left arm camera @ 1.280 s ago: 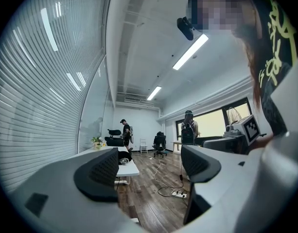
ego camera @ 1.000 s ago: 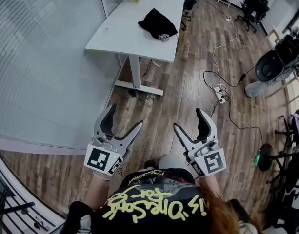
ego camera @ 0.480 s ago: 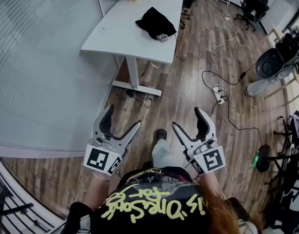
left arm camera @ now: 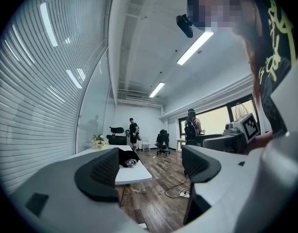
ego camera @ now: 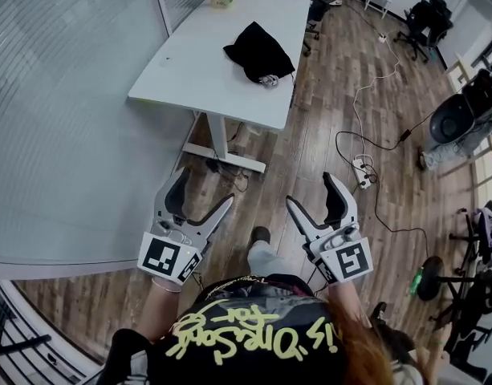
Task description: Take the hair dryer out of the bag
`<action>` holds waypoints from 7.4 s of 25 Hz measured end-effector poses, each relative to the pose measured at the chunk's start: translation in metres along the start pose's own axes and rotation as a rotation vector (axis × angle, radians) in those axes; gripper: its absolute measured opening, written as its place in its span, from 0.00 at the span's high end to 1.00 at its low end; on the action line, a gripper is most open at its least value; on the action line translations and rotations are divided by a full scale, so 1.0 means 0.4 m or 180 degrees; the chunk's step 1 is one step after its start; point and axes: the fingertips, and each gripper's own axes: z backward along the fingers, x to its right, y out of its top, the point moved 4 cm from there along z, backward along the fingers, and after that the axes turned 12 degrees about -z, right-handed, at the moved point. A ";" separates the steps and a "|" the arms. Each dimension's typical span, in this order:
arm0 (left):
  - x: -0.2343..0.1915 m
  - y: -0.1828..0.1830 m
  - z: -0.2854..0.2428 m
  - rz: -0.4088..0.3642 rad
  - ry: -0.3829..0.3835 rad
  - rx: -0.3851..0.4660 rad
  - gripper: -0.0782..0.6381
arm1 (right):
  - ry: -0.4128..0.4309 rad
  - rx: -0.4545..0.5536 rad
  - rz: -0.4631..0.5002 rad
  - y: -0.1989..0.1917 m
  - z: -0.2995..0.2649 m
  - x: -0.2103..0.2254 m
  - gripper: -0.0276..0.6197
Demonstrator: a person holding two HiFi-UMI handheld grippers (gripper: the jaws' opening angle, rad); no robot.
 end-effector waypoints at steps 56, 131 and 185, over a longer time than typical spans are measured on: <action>-0.198 -0.105 -0.465 0.0107 0.0410 -0.0380 0.38 | 0.0675 -0.0441 -0.0094 -0.058 -0.402 0.404 0.44; -0.572 -0.538 -1.072 -0.0216 -0.1447 -0.1062 0.87 | 0.0216 -0.1551 0.2626 -0.241 -1.192 0.707 0.94; -0.603 -0.632 -1.154 0.0287 -0.1394 -0.1262 0.89 | -0.0602 -0.2679 -0.0086 -0.415 -1.216 0.722 0.66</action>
